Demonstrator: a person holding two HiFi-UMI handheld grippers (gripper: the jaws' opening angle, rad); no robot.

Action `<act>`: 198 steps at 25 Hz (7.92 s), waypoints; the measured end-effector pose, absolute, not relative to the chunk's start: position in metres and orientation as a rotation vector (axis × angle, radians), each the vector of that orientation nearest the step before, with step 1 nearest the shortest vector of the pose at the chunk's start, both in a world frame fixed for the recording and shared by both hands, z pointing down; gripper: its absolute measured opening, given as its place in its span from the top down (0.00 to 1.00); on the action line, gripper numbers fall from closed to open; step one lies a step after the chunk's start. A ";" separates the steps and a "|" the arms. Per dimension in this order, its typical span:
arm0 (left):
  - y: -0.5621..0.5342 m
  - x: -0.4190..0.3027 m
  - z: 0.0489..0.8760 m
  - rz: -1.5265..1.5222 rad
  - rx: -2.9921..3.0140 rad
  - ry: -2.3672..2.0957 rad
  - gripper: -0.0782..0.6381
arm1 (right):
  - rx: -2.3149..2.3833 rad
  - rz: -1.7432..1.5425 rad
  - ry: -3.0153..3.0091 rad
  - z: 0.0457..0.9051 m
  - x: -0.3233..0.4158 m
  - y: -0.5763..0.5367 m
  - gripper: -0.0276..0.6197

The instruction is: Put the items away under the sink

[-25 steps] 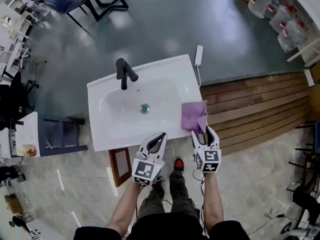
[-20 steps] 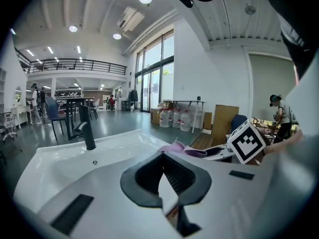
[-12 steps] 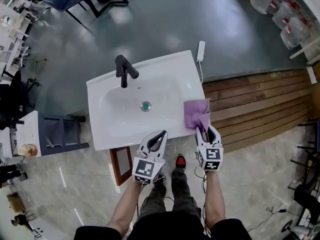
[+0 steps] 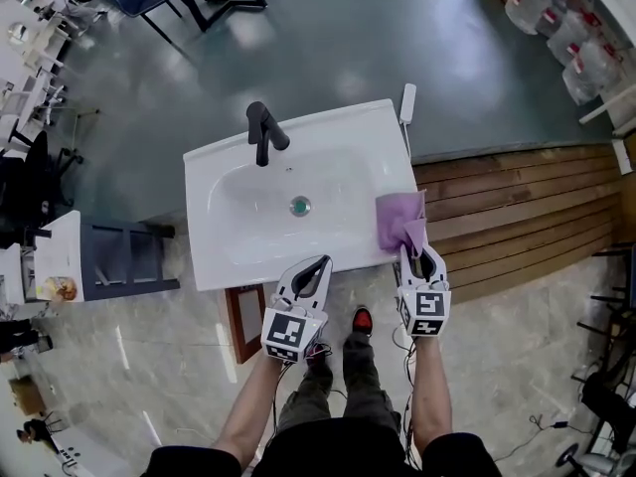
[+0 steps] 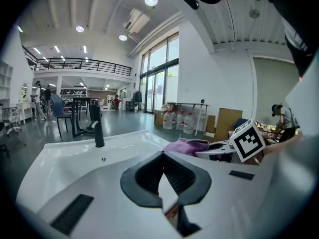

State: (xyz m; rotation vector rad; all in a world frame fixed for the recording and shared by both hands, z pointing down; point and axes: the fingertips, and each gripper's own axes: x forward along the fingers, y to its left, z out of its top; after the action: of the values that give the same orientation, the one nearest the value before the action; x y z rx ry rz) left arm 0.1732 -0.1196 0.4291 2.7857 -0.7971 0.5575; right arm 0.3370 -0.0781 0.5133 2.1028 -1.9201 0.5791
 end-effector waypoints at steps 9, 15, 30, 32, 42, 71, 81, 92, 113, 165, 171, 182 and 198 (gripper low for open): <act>-0.109 0.150 0.391 0.510 2.889 -0.778 0.88 | 2.146 0.435 -1.938 0.455 0.318 -0.074 0.80; -0.104 0.118 0.362 0.459 2.900 -0.808 0.88 | 2.207 0.335 -1.957 0.401 0.290 -0.059 0.80; -0.072 0.020 0.310 0.310 2.973 -0.795 0.88 | 2.297 0.172 -1.972 0.327 0.187 -0.006 0.80; -0.065 0.007 0.309 0.302 2.982 -0.787 0.88 | 2.301 0.159 -1.970 0.324 0.172 0.003 0.80; -0.034 -0.046 0.299 0.274 2.994 -0.809 0.88 | 2.287 0.144 -2.002 0.315 0.113 0.038 0.80; -0.001 -0.098 0.438 0.404 2.647 -1.231 0.88 | 1.736 0.418 -2.355 0.475 0.037 0.033 0.80; 0.001 -0.098 0.540 0.441 2.575 -1.260 0.88 | 1.651 0.467 -2.374 0.578 0.032 0.025 0.80; -0.002 -0.093 0.659 0.460 2.568 -1.239 0.88 | 1.624 0.461 -2.397 0.698 0.027 0.002 0.80; -0.063 -0.092 0.792 0.433 2.612 -1.222 0.88 | 1.609 0.414 -2.455 0.829 0.009 -0.091 0.80; -0.044 -0.092 0.793 0.389 2.662 -1.209 0.88 | 1.726 0.336 -2.413 0.811 0.026 -0.112 0.55; -0.033 -0.095 0.763 0.400 2.652 -1.202 0.88 | 1.698 0.354 -2.408 0.787 0.023 -0.091 0.58; -0.013 -0.087 0.669 0.399 2.674 -1.177 0.88 | 1.718 0.362 -2.372 0.703 0.031 -0.043 0.76; -0.011 -0.061 0.497 0.357 2.775 -1.104 0.88 | 1.849 0.269 -2.318 0.523 0.064 -0.021 0.89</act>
State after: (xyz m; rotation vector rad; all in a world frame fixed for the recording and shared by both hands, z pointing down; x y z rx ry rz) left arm -0.0608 -0.0114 0.4971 2.7753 -1.1038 0.3572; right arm 0.0642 -0.0213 0.5225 1.8491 -2.3182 0.2686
